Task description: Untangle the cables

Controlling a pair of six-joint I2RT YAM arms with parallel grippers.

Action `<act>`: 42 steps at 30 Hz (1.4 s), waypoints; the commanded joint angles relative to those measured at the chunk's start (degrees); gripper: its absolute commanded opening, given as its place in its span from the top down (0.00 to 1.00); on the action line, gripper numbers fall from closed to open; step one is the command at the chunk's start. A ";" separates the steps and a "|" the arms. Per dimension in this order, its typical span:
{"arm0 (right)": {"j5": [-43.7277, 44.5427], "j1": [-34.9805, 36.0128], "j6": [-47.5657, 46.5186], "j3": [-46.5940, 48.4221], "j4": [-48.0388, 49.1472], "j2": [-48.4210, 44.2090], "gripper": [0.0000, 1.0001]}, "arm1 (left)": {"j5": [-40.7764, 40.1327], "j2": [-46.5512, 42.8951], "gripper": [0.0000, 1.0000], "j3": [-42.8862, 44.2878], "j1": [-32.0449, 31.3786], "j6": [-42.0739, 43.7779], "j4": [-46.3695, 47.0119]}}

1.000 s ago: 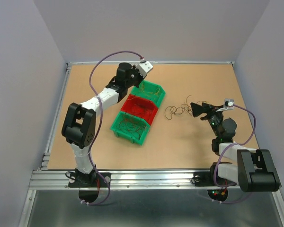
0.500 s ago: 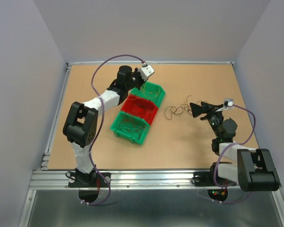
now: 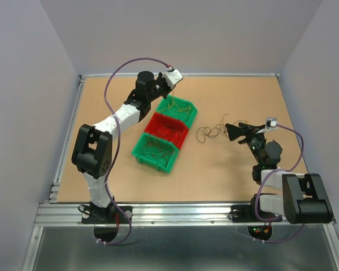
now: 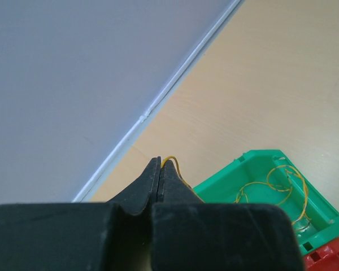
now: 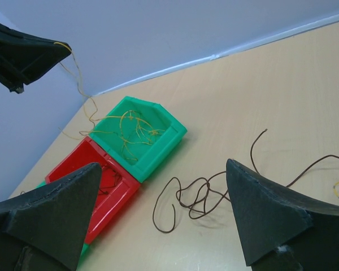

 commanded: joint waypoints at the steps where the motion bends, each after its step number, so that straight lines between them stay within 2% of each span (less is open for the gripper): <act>1: -1.22 -0.21 -0.03 0.25 4.66 0.08 0.04 | -1.27 -3.70 1.00 1.99 0.11 0.74 5.08; 6: -3.67 0.22 -0.21 0.96 5.18 0.69 0.04 | -6.19 -3.96 1.00 -1.60 0.12 -3.56 12.72; 7: -4.11 0.40 -0.21 1.13 5.27 0.87 0.05 | -6.81 -3.96 1.00 -2.75 0.11 -4.52 17.09; 9: -4.73 0.75 -0.21 1.31 6.41 1.48 0.05 | -6.73 -3.53 1.00 -6.61 0.11 -6.72 23.87; 13: -5.00 2.07 -0.04 1.31 7.56 2.19 0.05 | -6.02 -0.72 0.99 -11.89 0.11 -8.57 30.83; 20: -5.87 2.16 -0.30 1.31 7.73 2.10 0.05 | -4.80 3.33 0.99 -15.32 0.29 -7.26 32.16; 26: -18.42 5.40 -2.76 6.74 6.24 5.17 0.11 | -3.04 3.33 1.00 -17.00 0.47 -4.01 27.33; 29: -19.67 9.52 -4.86 10.00 3.45 7.72 0.11 | -2.34 3.94 1.00 -15.86 0.99 -3.39 23.99; 34: -17.92 16.92 -15.05 25.26 -12.37 14.48 0.11 | 0.65 5.88 1.00 -13.83 2.22 -6.19 21.09; 42: -17.83 19.47 -19.62 43.63 -23.35 28.63 0.12 | 7.95 7.64 1.00 -13.04 5.38 -11.47 23.46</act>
